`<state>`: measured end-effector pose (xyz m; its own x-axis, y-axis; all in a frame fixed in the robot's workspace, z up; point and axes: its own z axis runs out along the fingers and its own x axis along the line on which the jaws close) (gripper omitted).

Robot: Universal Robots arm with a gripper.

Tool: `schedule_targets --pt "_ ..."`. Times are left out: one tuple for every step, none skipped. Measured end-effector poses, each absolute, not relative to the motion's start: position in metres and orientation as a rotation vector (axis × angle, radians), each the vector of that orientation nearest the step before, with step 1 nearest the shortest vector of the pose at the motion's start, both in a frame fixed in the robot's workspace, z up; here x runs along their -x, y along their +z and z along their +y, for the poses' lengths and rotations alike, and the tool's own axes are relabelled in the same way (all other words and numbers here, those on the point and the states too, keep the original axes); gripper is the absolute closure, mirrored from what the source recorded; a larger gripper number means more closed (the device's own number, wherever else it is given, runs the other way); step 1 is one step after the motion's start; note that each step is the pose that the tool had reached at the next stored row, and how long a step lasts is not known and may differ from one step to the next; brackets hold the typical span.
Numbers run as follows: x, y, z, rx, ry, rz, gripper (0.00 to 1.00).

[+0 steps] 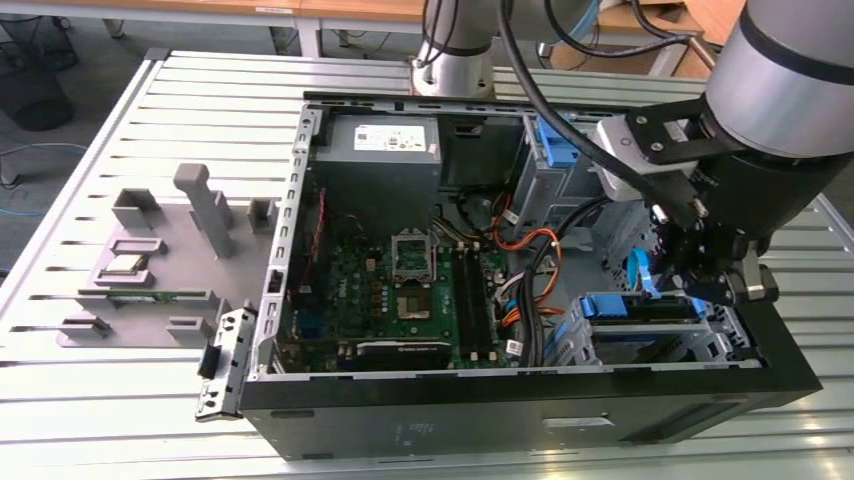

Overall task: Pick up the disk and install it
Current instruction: 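Insert the first disk wire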

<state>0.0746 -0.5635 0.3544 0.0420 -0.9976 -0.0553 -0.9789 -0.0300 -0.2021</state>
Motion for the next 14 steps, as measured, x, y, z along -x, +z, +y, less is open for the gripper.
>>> schedule_targets --pt "-0.0747 0.3544 -0.5635 2.129 -0.143 2.054 0.76" --pt "-0.0748 0.3542 -0.5635 2.137 -0.126 2.063 0.76" --pt "-0.0749 0.3540 -0.5635 2.146 -0.107 2.072 0.76" --pt "-0.0751 0.3537 -0.5635 2.155 -0.088 2.082 0.76" --pt "-0.0753 0.3535 -0.5635 2.164 -0.068 2.092 0.76" --pt "-0.0755 0.3533 -0.5635 2.173 -0.048 2.102 0.76" --pt "-0.0758 0.3532 -0.5635 2.182 -0.029 2.111 0.76" --pt "-0.0761 0.3531 -0.5635 2.190 -0.009 2.121 0.76" --pt "-0.0764 0.3530 -0.5635 2.198 0.010 2.130 0.76" --pt "-0.0767 0.3529 -0.5635 2.207 0.030 2.139 0.76" --pt "-0.0771 0.3528 -0.5635 2.215 0.050 2.148 0.76" --pt "-0.0773 0.3526 -0.5635 2.223 0.070 2.157 0.76" --pt "-0.0773 0.3527 -0.5635 2.224 0.073 2.159 0.76" --pt "-0.0773 0.3527 -0.5635 2.224 0.074 2.159 0.76"
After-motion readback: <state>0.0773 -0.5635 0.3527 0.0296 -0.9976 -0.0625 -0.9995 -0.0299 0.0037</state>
